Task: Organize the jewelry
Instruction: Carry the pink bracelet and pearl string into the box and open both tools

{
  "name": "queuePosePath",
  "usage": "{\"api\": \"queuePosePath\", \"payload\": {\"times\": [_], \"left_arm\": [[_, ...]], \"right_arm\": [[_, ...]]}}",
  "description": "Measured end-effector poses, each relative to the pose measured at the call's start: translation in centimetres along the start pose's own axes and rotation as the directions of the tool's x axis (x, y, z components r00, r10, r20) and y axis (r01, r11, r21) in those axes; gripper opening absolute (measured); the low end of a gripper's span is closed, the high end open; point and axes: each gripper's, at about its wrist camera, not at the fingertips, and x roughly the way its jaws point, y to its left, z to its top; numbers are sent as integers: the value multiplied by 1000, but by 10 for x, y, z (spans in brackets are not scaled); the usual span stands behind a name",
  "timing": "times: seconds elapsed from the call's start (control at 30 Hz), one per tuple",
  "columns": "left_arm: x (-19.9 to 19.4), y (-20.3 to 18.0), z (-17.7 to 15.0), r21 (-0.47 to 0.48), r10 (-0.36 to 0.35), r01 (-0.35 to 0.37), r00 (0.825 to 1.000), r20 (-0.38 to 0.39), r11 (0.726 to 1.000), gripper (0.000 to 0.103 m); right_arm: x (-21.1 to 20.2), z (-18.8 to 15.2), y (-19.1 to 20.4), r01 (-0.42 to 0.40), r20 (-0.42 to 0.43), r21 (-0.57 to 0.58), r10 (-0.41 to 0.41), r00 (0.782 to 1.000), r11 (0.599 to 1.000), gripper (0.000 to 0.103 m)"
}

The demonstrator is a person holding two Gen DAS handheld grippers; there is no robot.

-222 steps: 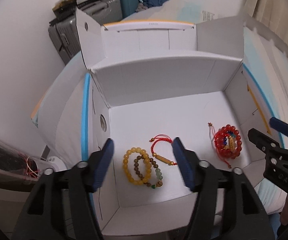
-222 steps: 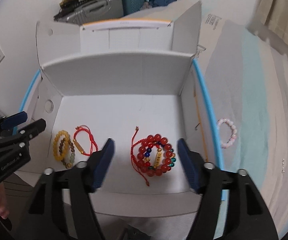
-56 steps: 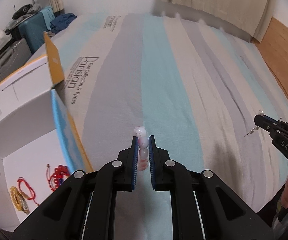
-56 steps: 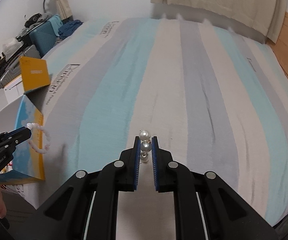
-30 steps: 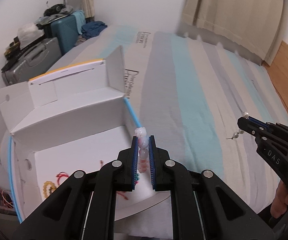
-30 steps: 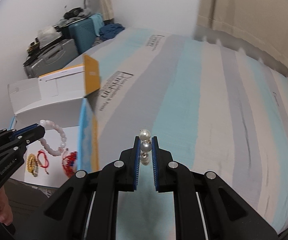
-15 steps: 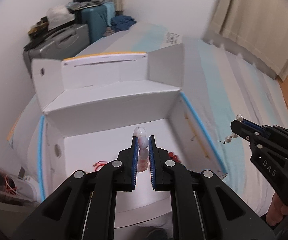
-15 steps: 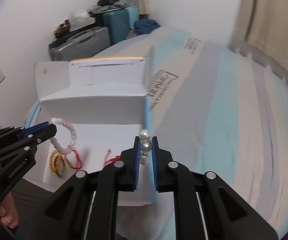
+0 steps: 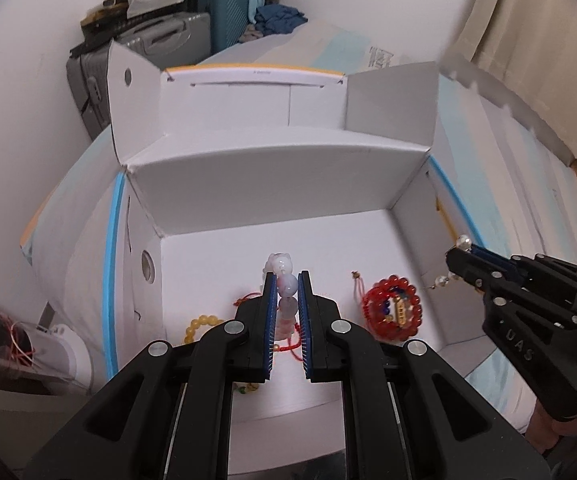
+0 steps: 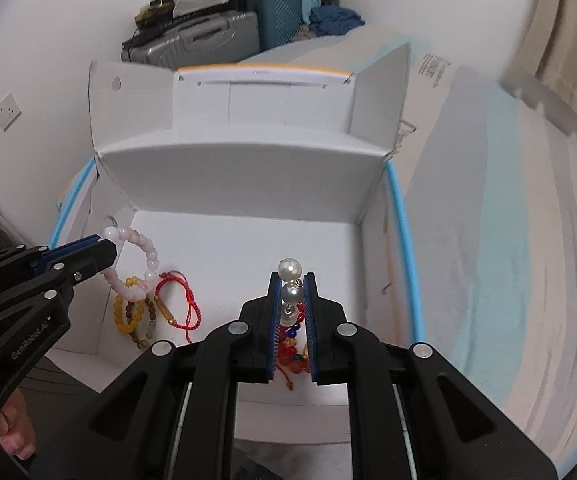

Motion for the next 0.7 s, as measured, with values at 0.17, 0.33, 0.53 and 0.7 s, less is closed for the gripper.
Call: {"api": "queuePosePath", "payload": {"times": [0.17,0.33,0.53,0.7], "left_arm": [[13,9,-4,-8,4,-4,1000,-24,1000,9],[25,14,-8,-6,8,-9,999,-50,1000,9],[33,17,-10,-7,14,-14,997,-70,1000,9],[42,21,-14,-9,25,-26,995,-92,1000,9]], "right_arm": [[20,-3,3,-2,-42,-4,2,999,1000,10],[35,-6,6,-4,-73,0,4,997,1000,10],[46,-10,7,-4,-96,-5,3,995,1000,10],[55,-13,7,-6,-119,3,7,993,1000,10]]}}
